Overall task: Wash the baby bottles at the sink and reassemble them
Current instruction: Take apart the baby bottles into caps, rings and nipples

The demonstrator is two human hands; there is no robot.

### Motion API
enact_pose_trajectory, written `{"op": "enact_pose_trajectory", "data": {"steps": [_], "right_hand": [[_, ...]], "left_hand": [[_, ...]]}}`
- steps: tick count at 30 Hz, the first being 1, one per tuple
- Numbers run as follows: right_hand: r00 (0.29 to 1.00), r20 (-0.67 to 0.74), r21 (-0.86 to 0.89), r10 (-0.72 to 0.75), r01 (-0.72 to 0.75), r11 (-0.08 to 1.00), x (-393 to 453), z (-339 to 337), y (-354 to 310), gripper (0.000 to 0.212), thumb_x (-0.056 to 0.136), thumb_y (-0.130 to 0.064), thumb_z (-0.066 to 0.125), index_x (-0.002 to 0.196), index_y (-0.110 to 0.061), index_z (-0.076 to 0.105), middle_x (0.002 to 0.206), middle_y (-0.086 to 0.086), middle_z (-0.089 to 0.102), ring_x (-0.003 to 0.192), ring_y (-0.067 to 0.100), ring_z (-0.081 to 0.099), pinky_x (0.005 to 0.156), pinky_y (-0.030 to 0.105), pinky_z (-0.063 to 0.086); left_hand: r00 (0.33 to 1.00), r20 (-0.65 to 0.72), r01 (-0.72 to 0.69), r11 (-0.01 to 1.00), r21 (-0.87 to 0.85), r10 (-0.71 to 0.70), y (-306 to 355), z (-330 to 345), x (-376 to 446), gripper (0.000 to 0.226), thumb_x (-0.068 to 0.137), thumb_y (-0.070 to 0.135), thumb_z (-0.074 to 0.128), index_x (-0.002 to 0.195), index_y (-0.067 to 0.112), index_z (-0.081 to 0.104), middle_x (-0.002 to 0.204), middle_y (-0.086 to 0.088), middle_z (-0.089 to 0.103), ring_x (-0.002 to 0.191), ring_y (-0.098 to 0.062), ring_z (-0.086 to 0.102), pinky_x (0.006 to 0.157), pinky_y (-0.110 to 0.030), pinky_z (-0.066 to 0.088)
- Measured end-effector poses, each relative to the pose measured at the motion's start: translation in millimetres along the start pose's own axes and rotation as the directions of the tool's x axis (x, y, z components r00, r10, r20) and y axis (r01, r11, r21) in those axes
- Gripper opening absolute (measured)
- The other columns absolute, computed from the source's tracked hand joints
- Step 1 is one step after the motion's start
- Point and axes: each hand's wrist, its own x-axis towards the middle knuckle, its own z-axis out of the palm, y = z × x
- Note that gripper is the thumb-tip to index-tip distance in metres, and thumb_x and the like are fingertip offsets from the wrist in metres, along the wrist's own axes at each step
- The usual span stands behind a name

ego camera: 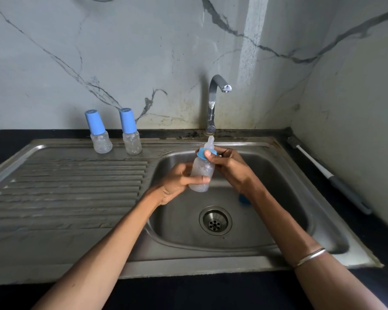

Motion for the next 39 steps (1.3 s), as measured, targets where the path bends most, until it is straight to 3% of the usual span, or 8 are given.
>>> {"op": "enact_pose_trajectory", "data": {"steps": [5, 9, 11, 15, 18, 26, 31, 39], "right_hand": [[0.990, -0.128, -0.130, -0.055, 0.038, 0.991, -1, 8, 4, 0.032, 0.086, -0.029, 0.073, 0.113, -0.012, 0.072, 0.110, 0.008, 0.073, 0.108, 0.025, 0.067, 0.099, 0.041, 0.051], [0.985, -0.154, -0.191, -0.074, 0.043, 0.981, -3, 10, 1, 0.032, 0.086, -0.030, 0.073, 0.114, -0.015, 0.072, 0.108, 0.000, 0.074, 0.104, 0.014, 0.068, 0.090, 0.027, 0.053], [0.989, -0.139, -0.158, -0.058, 0.036, 0.987, -2, 6, 2, 0.035, 0.086, -0.030, 0.072, 0.117, -0.014, 0.070, 0.112, 0.004, 0.073, 0.108, 0.019, 0.067, 0.094, 0.032, 0.052], [0.996, -0.089, -0.034, -0.027, 0.024, 0.999, 2, -5, 3, 0.041, 0.090, -0.028, 0.063, 0.124, -0.005, 0.063, 0.121, 0.016, 0.067, 0.113, 0.026, 0.063, 0.101, 0.036, 0.048], [0.999, -0.037, -0.071, -0.010, 0.008, 0.997, 3, -9, 4, 0.038, 0.099, -0.023, 0.051, 0.132, -0.005, 0.056, 0.128, 0.015, 0.063, 0.121, 0.028, 0.059, 0.104, 0.038, 0.046], [0.937, -0.300, -0.384, -0.176, 0.050, 0.922, 1, 8, 3, 0.042, 0.082, -0.036, 0.077, 0.119, -0.018, 0.066, 0.111, -0.006, 0.071, 0.103, 0.008, 0.066, 0.095, 0.035, 0.054], [0.995, -0.090, -0.121, -0.048, 0.037, 0.992, 4, -8, 4, 0.040, 0.098, -0.006, 0.054, 0.138, -0.008, 0.048, 0.132, 0.009, 0.062, 0.120, 0.024, 0.059, 0.100, 0.039, 0.050], [0.963, -0.254, -0.279, -0.093, 0.019, 0.960, 5, 1, 5, 0.047, 0.081, -0.036, 0.078, 0.121, -0.018, 0.063, 0.114, 0.002, 0.069, 0.107, 0.019, 0.066, 0.096, 0.045, 0.054]], "left_hand": [[0.922, -0.294, -0.083, 0.871, 0.484, 0.251, -2, 17, 2, 0.081, 0.055, 0.035, 0.098, 0.123, 0.015, 0.061, 0.111, 0.000, 0.072, 0.104, -0.015, 0.068, 0.089, -0.033, 0.057], [0.876, -0.299, -0.121, 0.772, 0.624, 0.379, -1, 20, 1, 0.075, 0.059, 0.033, 0.097, 0.122, 0.014, 0.062, 0.109, 0.003, 0.071, 0.098, -0.010, 0.068, 0.081, -0.019, 0.055], [0.880, -0.299, -0.122, 0.783, 0.609, 0.370, 0, 17, 1, 0.070, 0.063, 0.024, 0.095, 0.122, 0.009, 0.062, 0.111, 0.001, 0.071, 0.099, -0.010, 0.068, 0.081, -0.012, 0.053], [0.906, -0.294, -0.121, 0.851, 0.511, 0.305, -4, 12, 5, 0.066, 0.069, 0.013, 0.091, 0.127, 0.007, 0.059, 0.118, -0.004, 0.071, 0.106, -0.014, 0.069, 0.095, -0.030, 0.055], [0.901, -0.295, -0.130, 0.845, 0.519, 0.319, -5, 8, 6, 0.065, 0.072, 0.009, 0.089, 0.129, 0.005, 0.059, 0.120, -0.005, 0.070, 0.110, -0.016, 0.068, 0.093, -0.022, 0.053], [0.881, -0.259, -0.169, 0.773, 0.611, 0.397, 0, 10, 1, 0.061, 0.074, 0.025, 0.087, 0.130, 0.017, 0.063, 0.113, 0.007, 0.073, 0.100, -0.004, 0.069, 0.088, -0.020, 0.055], [0.879, -0.272, -0.137, 0.754, 0.643, 0.392, -4, -1, 4, 0.056, 0.071, 0.039, 0.087, 0.120, 0.021, 0.068, 0.101, 0.009, 0.075, 0.091, -0.007, 0.071, 0.082, -0.033, 0.058], [0.906, -0.231, -0.139, 0.765, 0.629, 0.354, -10, 3, 10, 0.065, 0.068, 0.040, 0.083, 0.126, 0.016, 0.065, 0.110, 0.003, 0.073, 0.098, -0.009, 0.069, 0.089, -0.039, 0.057]]}}
